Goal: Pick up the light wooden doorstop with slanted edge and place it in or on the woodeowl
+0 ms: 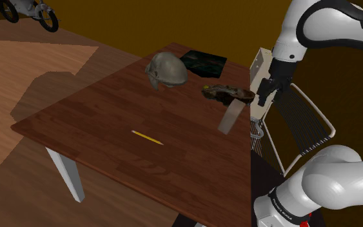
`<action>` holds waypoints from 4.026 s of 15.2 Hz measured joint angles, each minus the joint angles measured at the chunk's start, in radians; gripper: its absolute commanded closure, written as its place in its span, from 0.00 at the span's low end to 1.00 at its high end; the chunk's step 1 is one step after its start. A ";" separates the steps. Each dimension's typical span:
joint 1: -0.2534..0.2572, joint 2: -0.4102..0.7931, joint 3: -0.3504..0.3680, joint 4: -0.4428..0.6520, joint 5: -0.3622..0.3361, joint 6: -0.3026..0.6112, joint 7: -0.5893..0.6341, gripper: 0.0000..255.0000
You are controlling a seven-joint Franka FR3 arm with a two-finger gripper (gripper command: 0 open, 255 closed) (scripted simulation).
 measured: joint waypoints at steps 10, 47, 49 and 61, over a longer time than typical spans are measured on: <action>0.140 0.121 -0.058 -0.009 0.112 0.263 -0.237 0.00; 0.159 0.130 -0.053 0.035 0.131 0.244 -0.248 1.00; 0.160 0.130 -0.052 0.059 0.131 0.218 -0.246 1.00; 0.164 0.152 -0.049 0.238 0.135 0.062 -0.234 1.00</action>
